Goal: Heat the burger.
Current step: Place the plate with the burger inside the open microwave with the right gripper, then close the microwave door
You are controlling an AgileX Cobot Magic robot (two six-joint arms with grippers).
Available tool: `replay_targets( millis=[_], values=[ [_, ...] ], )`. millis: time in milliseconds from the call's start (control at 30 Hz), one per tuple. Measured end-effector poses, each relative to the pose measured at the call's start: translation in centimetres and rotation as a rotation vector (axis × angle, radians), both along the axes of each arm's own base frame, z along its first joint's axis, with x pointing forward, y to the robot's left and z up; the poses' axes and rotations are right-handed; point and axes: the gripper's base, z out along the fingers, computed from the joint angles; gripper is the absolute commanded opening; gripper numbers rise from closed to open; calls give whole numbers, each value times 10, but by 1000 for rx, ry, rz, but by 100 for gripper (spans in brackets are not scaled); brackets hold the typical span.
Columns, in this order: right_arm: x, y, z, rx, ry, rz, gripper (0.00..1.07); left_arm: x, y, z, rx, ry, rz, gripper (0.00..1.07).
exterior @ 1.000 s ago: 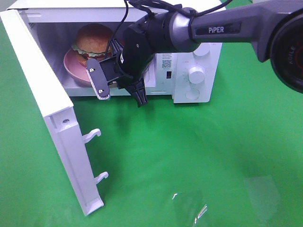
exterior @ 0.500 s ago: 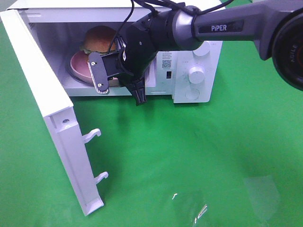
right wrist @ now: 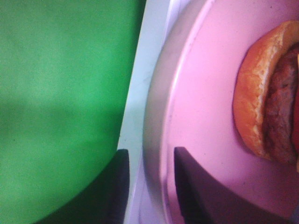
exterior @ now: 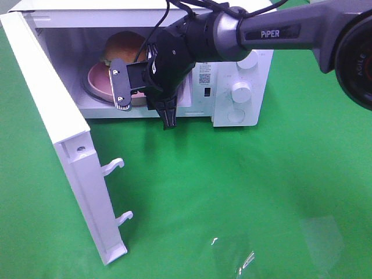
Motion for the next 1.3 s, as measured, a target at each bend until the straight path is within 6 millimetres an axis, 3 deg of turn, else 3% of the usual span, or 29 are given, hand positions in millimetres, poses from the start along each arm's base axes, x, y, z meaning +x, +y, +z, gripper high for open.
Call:
replay_targets(
  millis=[167, 400, 633, 1100, 1300],
  values=[
    [0, 0, 0, 18, 9, -23, 40, 0, 0, 0, 0, 0, 0, 93],
    [-1, -1, 12, 33, -9, -21, 61, 0, 0, 0, 0, 0, 0, 93],
    [-14, -8, 13, 42, -5, -13, 72, 0, 0, 0, 0, 0, 0, 93],
    [-51, -16, 24, 89, -7, 16, 76, 0, 0, 0, 0, 0, 0, 93],
    [-67, -28, 21, 78, 23, 13, 76, 0, 0, 0, 0, 0, 0, 93]
  ],
)
